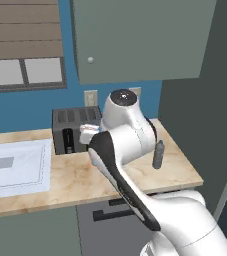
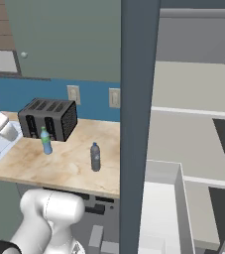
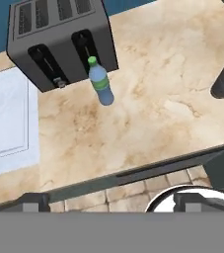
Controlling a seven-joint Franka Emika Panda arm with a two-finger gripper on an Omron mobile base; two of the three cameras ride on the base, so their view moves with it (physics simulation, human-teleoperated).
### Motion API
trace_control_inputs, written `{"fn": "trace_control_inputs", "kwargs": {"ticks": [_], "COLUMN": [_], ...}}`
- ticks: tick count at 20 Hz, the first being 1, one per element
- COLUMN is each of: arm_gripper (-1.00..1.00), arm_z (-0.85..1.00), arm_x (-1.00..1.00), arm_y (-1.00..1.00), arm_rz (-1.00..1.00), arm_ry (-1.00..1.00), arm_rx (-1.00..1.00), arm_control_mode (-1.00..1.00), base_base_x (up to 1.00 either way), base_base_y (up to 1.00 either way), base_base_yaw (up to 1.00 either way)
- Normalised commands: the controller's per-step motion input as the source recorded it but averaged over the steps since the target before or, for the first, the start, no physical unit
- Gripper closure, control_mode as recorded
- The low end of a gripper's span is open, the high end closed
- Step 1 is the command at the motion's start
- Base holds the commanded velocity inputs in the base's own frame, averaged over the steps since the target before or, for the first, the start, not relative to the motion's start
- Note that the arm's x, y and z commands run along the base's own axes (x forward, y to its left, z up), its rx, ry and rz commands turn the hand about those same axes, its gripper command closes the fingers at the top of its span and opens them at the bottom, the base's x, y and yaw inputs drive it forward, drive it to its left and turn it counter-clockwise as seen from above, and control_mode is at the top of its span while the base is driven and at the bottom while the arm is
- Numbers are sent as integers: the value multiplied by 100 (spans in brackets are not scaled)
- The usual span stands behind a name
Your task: Take the bottled waters from the counter and place them in the freezer to freeze. Close the freezer door after placing the bottles.
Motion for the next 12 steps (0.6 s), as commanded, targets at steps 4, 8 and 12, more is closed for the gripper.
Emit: {"fn": "trace_control_inputs", "kwargs": {"ticks": [4,8,12], "arm_gripper": [-100,-100,-100], "arm_z": [0,-4,-2], "arm_x": [1,6,9], "arm_y": [82,57,16], "arm_rz": [-44,-39,-27], "arm_ry": [-6,-5,-6], "arm_rx": [0,0,0], "arm_control_mode": [-100,-100,-100], "base_base_x": [0,0,0], "base_base_y": [0,0,0], "base_base_yaw": [0,0,0]}}
